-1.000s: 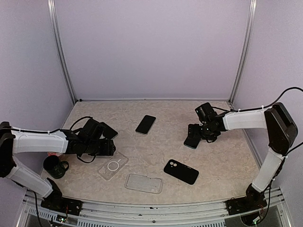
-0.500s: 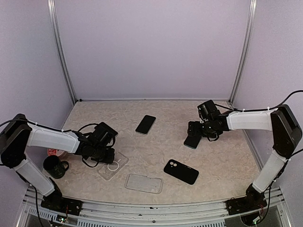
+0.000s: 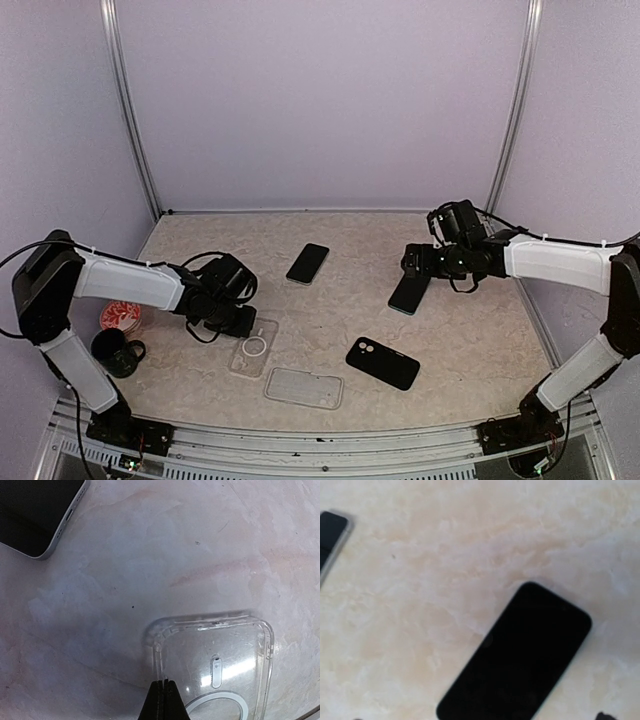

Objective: Put the phone into the phone case
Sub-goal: Move the phone case to the center of the board.

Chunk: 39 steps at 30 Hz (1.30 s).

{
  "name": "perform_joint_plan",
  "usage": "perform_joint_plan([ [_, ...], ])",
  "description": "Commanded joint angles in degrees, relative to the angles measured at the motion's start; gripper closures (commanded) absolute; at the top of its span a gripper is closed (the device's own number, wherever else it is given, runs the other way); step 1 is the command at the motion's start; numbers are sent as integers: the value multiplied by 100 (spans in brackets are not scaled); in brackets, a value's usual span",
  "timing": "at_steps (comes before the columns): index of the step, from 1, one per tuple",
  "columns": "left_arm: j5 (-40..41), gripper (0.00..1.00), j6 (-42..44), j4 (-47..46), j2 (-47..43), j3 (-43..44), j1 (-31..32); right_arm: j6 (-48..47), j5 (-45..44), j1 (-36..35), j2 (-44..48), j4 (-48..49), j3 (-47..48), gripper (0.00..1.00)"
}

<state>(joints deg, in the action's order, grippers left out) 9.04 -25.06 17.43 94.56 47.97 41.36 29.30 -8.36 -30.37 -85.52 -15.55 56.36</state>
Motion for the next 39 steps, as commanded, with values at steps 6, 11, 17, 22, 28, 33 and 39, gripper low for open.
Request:
perform_joint_plan([
  [6, -140, 100, 342, 252, 461, 395, 68, -220, 77, -66, 438, -5, -126, 1],
  [11, 70, 100, 689, 572, 582, 913, 137, -254, 88, -66, 475, -6, -134, 1],
  [17, -63, 100, 1553, 1051, 921, 1991, 152, -270, 226, -59, 422, 19, -101, 0],
  [22, -72, 100, 2227, 1721, 1378, 2964, 161, -306, 266, -65, 389, -24, -73, 1],
  [28, 151, 59, 1416, 2015, 1266, 2873, 153, -354, 260, -66, 540, -11, -193, 1],
  [33, -55, 46, 1028, 1698, 746, 2168, 135, -401, 328, -66, 597, 17, -248, 1],
  [39, -130, 56, 789, 1660, 660, 1712, 110, -423, 378, -66, 619, 64, -272, 1],
])
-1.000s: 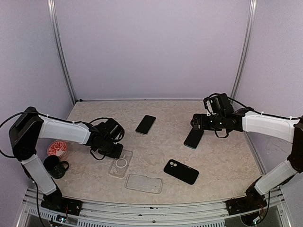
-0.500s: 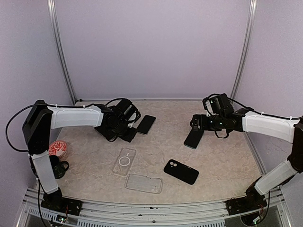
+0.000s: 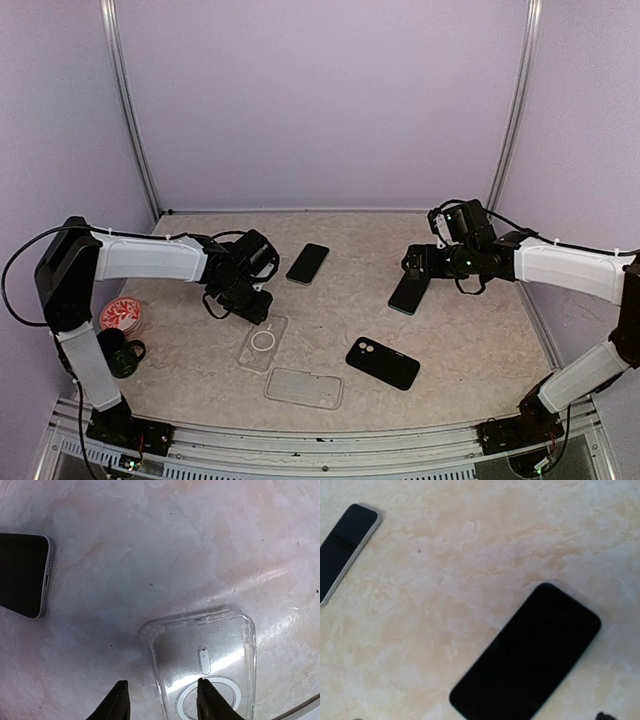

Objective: Put the phone into the phone case
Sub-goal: Move the phone case to the center of the board.

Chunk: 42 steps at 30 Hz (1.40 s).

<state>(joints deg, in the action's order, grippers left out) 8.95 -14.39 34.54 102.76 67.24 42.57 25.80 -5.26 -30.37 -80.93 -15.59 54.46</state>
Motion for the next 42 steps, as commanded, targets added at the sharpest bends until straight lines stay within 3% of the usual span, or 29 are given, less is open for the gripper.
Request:
perform_joint_plan([
  [1, -140, 59, -294, -62, -166, -269, -34, -67, 77, -66, 169, 90, -91, 1],
  [10, -368, 70, -284, -239, -115, -541, -212, -85, 84, -66, 265, 103, -167, 1],
  [17, -394, 88, -114, -248, 179, -420, -244, -73, 138, -66, 294, 101, -199, 1],
  [26, -464, 100, 101, -202, 318, -226, -249, -70, 137, -66, 324, 91, -187, 1],
  [38, -359, 100, 1407, 252, 866, 1006, -85, 37, -26, -65, 45, -32, -64, 1],
  [42, -454, 100, 2214, 315, 1061, 1414, 49, 191, -384, -66, -170, -173, -6, 1],
])
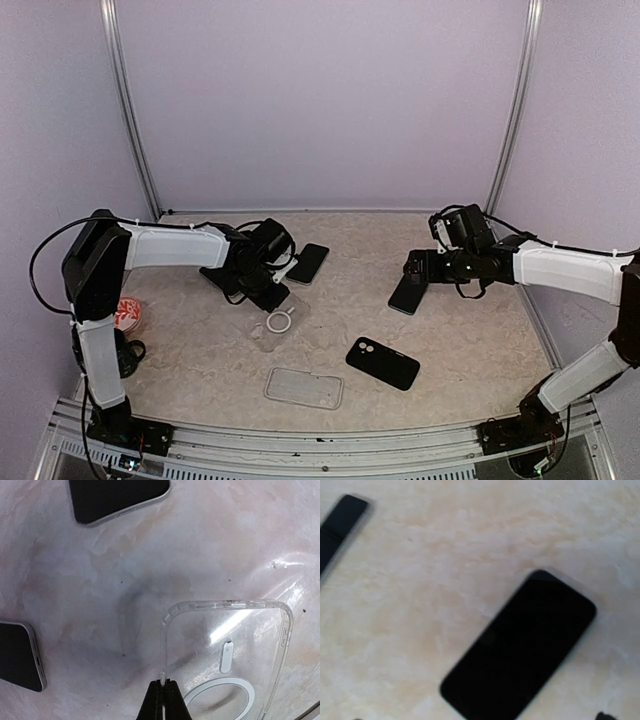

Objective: Put the phone into the phone case
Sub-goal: Move the phone case to the center of the board.

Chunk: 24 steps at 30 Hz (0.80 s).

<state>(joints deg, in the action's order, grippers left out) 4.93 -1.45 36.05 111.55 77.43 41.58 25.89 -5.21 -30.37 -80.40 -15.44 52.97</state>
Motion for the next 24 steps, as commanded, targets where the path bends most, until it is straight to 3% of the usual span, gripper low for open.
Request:
perform_joint_plan([
  [1, -69, 100, 1063, 188, 218, 502, 168, 232, -480, -66, -301, -244, 177, 1],
  [9, 323, 100, 2053, 593, 761, 1362, 617, 846, -834, -66, -793, -229, 206, 0],
  [13, 123, 100, 2369, 788, 1140, 1755, 686, 1164, -867, -66, -1100, -145, 233, 1],
  [21, -49, 100, 2755, 840, 1389, 2039, 815, 1638, -924, -66, -1658, -100, 431, 1],
  [24, -29, 95, 2788, 797, 1466, 2043, 888, 1756, -903, -66, -1841, -82, 520, 1],
])
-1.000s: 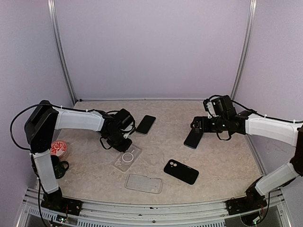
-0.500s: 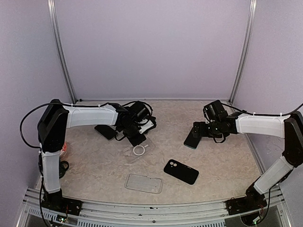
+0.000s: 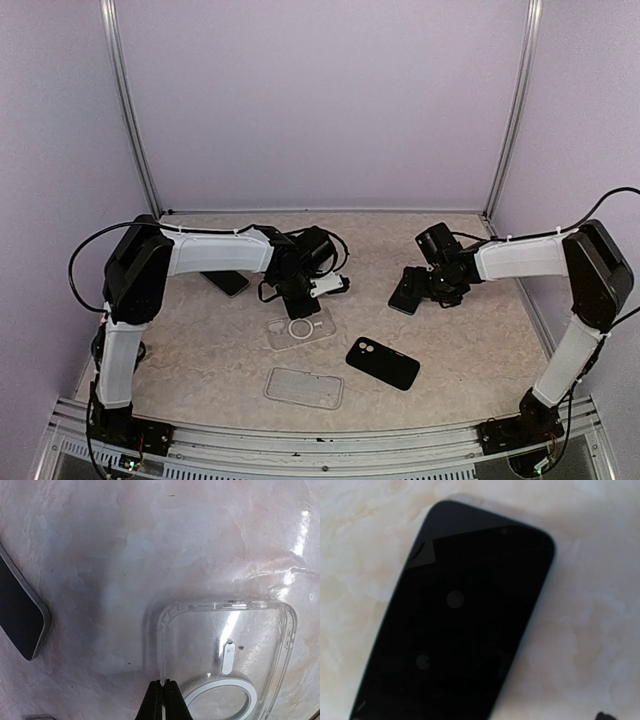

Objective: Put the phone into the phone case
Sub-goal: Move the phone case to the center of the board, then rotate the phone at the center of the board.

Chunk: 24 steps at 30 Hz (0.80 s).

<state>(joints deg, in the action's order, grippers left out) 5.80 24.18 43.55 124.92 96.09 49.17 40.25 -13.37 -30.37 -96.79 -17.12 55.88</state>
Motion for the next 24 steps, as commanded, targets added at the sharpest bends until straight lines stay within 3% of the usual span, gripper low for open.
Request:
perform_joint_plan([
  [1, -119, 92, 219, 48, 157, 181, 150, 358, -87, -72, -262, 86, 269, 1],
  [12, -66, 38, -109, -321, -287, -45, 134, 533, -324, -266, -837, -134, 756, 1],
  [24, 291, 2, -1503, -525, -1074, -334, 93, 620, -594, -443, -1495, -472, 1279, 1],
])
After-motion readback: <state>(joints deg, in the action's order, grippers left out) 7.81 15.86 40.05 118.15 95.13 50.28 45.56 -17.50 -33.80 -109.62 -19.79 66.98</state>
